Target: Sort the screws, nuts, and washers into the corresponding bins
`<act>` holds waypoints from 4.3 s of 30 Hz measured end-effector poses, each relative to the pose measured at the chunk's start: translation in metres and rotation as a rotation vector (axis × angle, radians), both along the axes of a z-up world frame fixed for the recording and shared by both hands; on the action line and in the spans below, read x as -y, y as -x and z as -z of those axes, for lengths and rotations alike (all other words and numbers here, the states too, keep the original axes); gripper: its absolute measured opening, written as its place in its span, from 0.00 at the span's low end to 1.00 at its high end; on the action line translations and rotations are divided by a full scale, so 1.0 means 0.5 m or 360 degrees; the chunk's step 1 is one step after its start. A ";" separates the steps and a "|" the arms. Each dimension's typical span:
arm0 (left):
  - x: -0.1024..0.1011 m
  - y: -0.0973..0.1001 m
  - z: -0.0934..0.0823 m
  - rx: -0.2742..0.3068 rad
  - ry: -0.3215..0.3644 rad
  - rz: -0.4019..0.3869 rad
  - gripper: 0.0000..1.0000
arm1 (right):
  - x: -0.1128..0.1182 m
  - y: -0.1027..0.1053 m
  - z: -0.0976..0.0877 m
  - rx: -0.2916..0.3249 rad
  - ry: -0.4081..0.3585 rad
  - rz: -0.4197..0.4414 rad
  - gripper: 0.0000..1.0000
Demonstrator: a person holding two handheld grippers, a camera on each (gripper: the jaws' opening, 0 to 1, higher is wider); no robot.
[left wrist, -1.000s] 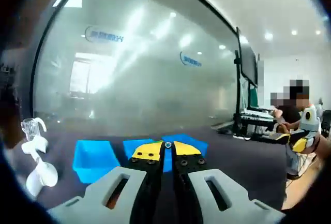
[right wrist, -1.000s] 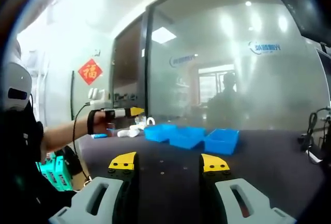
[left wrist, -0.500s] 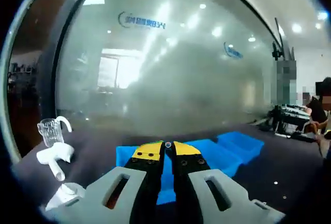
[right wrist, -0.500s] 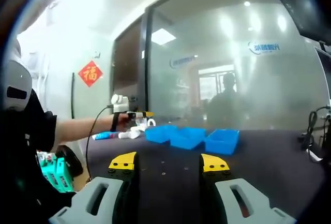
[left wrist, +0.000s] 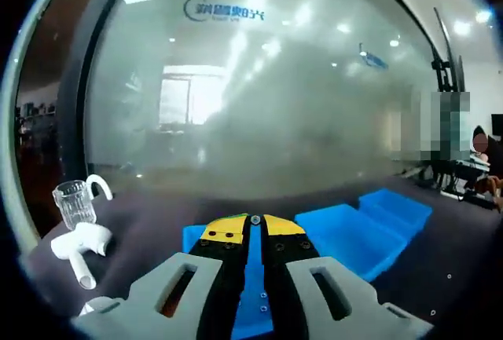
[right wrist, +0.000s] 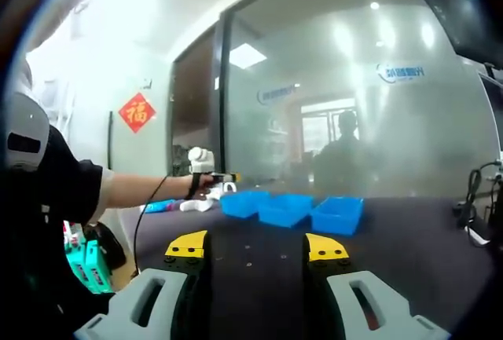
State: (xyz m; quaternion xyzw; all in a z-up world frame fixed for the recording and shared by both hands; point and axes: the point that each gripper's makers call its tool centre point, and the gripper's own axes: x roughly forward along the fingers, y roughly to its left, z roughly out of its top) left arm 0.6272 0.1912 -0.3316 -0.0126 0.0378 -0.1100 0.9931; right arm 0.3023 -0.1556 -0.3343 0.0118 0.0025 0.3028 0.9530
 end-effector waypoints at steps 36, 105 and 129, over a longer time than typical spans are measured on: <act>0.111 0.149 -0.018 0.0048 -0.0034 0.0387 0.40 | -0.024 -0.005 0.001 -0.0008 0.0001 -0.0047 0.42; 0.061 0.676 0.052 0.0012 -0.0078 0.0774 0.49 | -0.067 -0.050 0.031 -0.0276 0.0642 -0.0448 0.43; 0.044 0.681 0.082 -0.0046 -0.0079 0.0762 0.49 | -0.174 -0.067 0.068 -0.0391 0.1075 -0.0845 0.41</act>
